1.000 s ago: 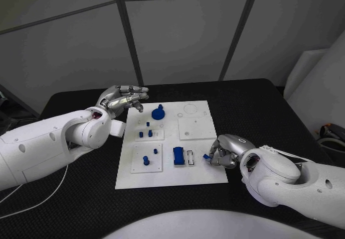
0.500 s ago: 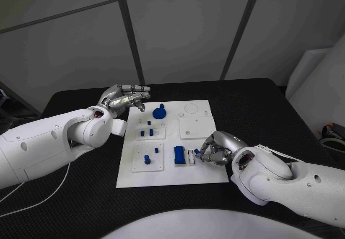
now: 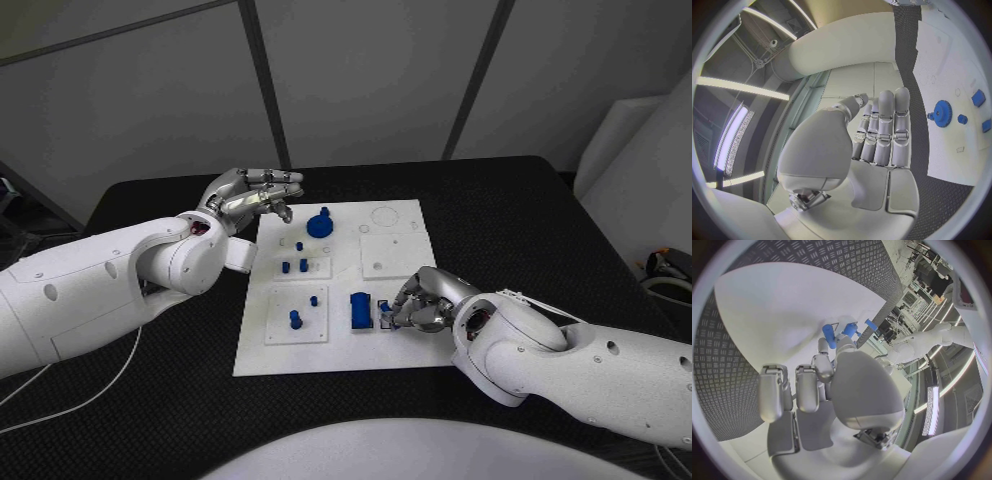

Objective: Assemble the parts on the task board

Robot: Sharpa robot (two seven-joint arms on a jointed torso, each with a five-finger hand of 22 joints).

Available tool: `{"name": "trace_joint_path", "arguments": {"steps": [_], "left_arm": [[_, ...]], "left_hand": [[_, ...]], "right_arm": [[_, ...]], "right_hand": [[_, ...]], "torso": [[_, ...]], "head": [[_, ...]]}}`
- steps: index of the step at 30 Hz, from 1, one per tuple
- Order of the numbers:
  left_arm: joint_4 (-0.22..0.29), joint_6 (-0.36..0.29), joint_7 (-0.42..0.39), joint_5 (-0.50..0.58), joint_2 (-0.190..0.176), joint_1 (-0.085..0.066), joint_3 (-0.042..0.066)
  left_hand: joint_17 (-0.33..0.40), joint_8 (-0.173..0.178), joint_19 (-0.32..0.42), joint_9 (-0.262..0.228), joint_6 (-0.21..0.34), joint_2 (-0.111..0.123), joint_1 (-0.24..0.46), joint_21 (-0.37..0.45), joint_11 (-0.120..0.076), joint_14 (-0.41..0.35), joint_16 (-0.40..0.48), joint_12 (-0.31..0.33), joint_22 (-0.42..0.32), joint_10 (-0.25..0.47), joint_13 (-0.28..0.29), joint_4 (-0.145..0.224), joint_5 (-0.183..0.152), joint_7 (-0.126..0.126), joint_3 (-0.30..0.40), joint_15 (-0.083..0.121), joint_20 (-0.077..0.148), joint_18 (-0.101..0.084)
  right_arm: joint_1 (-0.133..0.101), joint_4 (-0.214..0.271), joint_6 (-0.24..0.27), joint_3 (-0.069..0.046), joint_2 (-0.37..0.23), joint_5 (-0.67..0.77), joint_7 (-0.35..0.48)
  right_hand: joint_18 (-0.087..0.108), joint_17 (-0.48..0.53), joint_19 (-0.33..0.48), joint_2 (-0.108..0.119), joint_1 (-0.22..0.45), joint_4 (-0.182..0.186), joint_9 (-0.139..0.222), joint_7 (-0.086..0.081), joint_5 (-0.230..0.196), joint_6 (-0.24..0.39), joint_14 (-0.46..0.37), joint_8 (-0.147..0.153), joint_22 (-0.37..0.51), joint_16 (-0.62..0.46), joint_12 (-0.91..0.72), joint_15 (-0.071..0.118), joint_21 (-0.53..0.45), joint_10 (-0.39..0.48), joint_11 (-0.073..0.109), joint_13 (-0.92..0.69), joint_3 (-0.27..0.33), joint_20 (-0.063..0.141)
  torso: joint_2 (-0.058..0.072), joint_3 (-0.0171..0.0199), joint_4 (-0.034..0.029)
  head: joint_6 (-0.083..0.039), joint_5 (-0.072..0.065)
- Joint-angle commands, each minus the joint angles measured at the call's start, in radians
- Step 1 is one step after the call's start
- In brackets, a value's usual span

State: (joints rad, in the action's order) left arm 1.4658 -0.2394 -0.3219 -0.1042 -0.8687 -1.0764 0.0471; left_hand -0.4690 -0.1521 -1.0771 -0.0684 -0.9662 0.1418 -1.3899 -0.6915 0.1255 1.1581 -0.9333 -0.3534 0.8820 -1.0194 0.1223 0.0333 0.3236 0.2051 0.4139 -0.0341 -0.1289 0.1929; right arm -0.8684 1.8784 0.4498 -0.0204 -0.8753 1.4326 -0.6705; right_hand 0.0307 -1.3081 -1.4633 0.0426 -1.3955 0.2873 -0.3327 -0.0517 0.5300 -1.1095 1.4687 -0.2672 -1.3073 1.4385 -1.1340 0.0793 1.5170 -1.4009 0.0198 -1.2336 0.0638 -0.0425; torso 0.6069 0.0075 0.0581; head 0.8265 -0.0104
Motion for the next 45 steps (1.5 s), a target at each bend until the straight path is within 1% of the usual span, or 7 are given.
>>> {"name": "trace_joint_path", "arguments": {"steps": [1, 9, 17, 31, 39, 43, 45], "left_arm": [[0.003, 0.01, -0.006, 0.002, 0.001, -0.002, 0.001], [0.003, 0.011, -0.004, 0.002, 0.0, -0.002, 0.001], [0.002, 0.013, -0.002, 0.002, 0.0, -0.002, 0.001], [0.001, 0.016, 0.0, 0.002, 0.002, -0.002, 0.001], [0.0, 0.016, 0.001, 0.002, 0.002, -0.002, 0.001], [0.0, 0.016, 0.001, 0.002, 0.0, -0.002, 0.001], [0.0, 0.016, 0.0, 0.002, 0.0, -0.002, 0.001]], "left_hand": [[0.001, -0.006, 0.01, 0.0, 0.008, -0.012, -0.001, 0.004, -0.002, -0.005, -0.005, -0.005, 0.0, 0.007, 0.002, 0.001, -0.003, -0.003, -0.003, -0.001, 0.0, -0.01], [0.001, -0.006, 0.01, 0.0, 0.008, -0.012, -0.001, 0.004, -0.002, -0.005, -0.005, -0.005, 0.0, 0.007, 0.002, 0.001, -0.003, -0.003, -0.003, -0.001, 0.0, -0.01], [0.001, -0.006, 0.01, 0.0, 0.008, -0.012, -0.001, 0.004, -0.002, -0.005, -0.005, -0.005, 0.0, 0.007, 0.002, 0.001, -0.003, -0.003, -0.003, -0.001, 0.0, -0.01], [0.001, -0.006, 0.01, 0.0, 0.008, -0.012, -0.001, 0.004, -0.002, -0.005, -0.005, -0.005, 0.0, 0.007, 0.002, 0.001, -0.003, -0.003, -0.003, -0.001, 0.0, -0.01], [0.001, -0.006, 0.01, 0.0, 0.008, -0.012, -0.001, 0.004, -0.002, -0.005, -0.005, -0.005, 0.0, 0.007, 0.002, 0.001, -0.003, -0.003, -0.003, -0.001, 0.0, -0.01], [0.001, -0.006, 0.01, 0.0, 0.008, -0.012, -0.001, 0.004, -0.002, -0.005, -0.005, -0.005, 0.0, 0.007, 0.002, 0.001, -0.003, -0.003, -0.003, -0.001, 0.0, -0.01], [0.001, -0.006, 0.01, 0.0, 0.008, -0.012, -0.001, 0.004, -0.002, -0.005, -0.005, -0.005, 0.0, 0.007, 0.002, 0.001, -0.003, -0.003, -0.003, -0.001, 0.0, -0.01]], "right_arm": [[-0.002, -0.006, -0.015, -0.001, 0.006, -0.025, 0.006], [-0.002, -0.016, -0.019, -0.001, 0.014, -0.026, 0.005], [-0.002, -0.02, -0.023, -0.001, 0.017, -0.027, 0.002], [-0.002, -0.024, 0.001, -0.001, 0.023, -0.021, 0.014], [-0.002, -0.011, 0.005, -0.001, 0.009, -0.013, 0.031], [-0.001, 0.002, -0.008, 0.0, -0.011, -0.011, 0.058], [-0.001, 0.009, -0.029, 0.0, -0.023, -0.01, 0.076]], "right_hand": [[-0.012, -0.03, -0.056, 0.003, 0.02, 0.002, -0.003, -0.003, 0.038, -0.008, 0.059, 0.002, -0.206, 0.004, -0.005, 0.001, 0.003, -0.006, 0.0, -0.002, 0.009, 0.007], [-0.012, -0.03, -0.055, -0.003, 0.061, 0.004, -0.009, -0.002, 0.033, -0.013, 0.059, 0.0, -0.205, 0.003, -0.005, 0.001, 0.002, -0.007, 0.0, -0.004, 0.026, 0.007], [-0.012, -0.029, -0.054, -0.02, 0.118, 0.005, -0.017, -0.001, 0.026, -0.016, 0.059, -0.002, -0.205, 0.002, -0.006, 0.002, 0.001, -0.009, 0.001, -0.006, 0.049, 0.007], [-0.011, -0.028, -0.052, -0.039, 0.218, 0.006, -0.033, -0.001, -0.082, -0.015, 0.058, -0.005, -0.203, 0.0, -0.008, 0.001, -0.001, -0.01, 0.0, -0.012, 0.107, 0.006], [-0.011, -0.028, -0.052, -0.035, 0.22, 0.003, -0.037, 0.0, -0.093, -0.014, 0.059, -0.006, -0.203, 0.0, -0.009, 0.001, -0.002, -0.011, 0.001, -0.015, 0.117, 0.007], [-0.01, -0.026, -0.05, -0.016, 0.165, -0.008, -0.043, 0.0, -0.14, -0.011, 0.058, -0.008, -0.202, -0.002, -0.006, 0.002, -0.003, -0.008, 0.0, -0.014, 0.122, 0.007], [-0.01, -0.026, -0.049, -0.009, 0.147, -0.009, -0.046, -0.002, -0.163, -0.009, 0.058, -0.008, -0.201, -0.002, -0.004, 0.001, -0.004, -0.007, -0.001, -0.013, 0.126, 0.007]], "torso": [[-0.001, 0.0003, 0.0001], [-0.001, 0.0007, 0.0009], [-0.001, 0.0009, 0.0011], [0.0, 0.0007, 0.0012], [-0.001, 0.0015, 0.0005], [-0.002, 0.0014, 0.0014], [-0.002, 0.0014, 0.0024]], "head": [[0.001, 0.001], [0.001, 0.003], [0.0, 0.003], [0.001, 0.002], [0.002, 0.003], [0.002, 0.004], [0.002, 0.004]]}}
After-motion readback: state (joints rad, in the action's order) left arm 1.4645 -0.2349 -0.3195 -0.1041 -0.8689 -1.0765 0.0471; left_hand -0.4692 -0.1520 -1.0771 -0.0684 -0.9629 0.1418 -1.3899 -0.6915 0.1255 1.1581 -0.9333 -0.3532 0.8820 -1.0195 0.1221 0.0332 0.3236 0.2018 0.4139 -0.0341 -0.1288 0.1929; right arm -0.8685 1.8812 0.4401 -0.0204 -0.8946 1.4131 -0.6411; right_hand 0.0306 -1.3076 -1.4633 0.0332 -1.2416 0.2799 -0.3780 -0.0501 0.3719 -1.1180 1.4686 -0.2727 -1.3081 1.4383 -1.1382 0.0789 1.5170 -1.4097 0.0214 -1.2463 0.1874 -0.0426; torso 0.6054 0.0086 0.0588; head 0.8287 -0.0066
